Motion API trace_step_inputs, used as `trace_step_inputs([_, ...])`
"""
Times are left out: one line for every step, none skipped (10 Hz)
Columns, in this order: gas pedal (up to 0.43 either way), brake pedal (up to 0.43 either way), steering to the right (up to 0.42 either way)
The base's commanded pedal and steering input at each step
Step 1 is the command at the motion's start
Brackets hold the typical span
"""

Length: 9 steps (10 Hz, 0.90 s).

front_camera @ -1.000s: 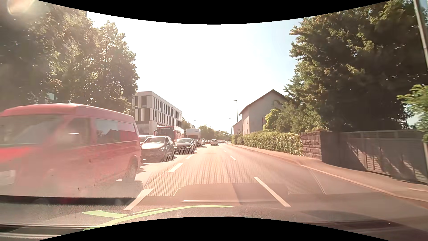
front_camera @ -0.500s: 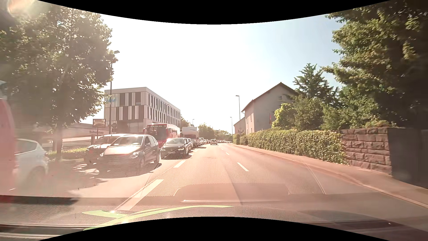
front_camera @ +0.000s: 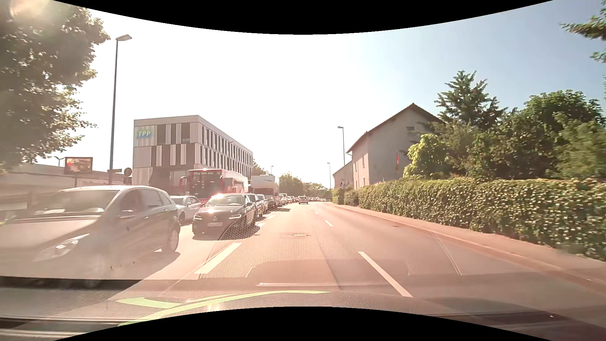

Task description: Follow the waypoints while adhering to traffic rules and regulations

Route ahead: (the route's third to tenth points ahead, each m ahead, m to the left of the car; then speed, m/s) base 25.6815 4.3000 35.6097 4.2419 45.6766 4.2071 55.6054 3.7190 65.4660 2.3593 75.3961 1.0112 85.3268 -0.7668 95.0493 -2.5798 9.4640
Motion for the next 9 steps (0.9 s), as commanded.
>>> trace_step_inputs([0.118,0.000,-0.001])
trace_step_inputs([0.118,0.000,-0.001])
trace_step_inputs([0.118,0.000,-0.002])
trace_step_inputs([0.118,0.000,-0.002])
trace_step_inputs([0.118,0.000,-0.002])
trace_step_inputs([0.118,0.000,-0.002])
trace_step_inputs([0.118,0.000,-0.003])
trace_step_inputs([0.118,0.000,-0.004])
trace_step_inputs([0.118,0.000,-0.007])
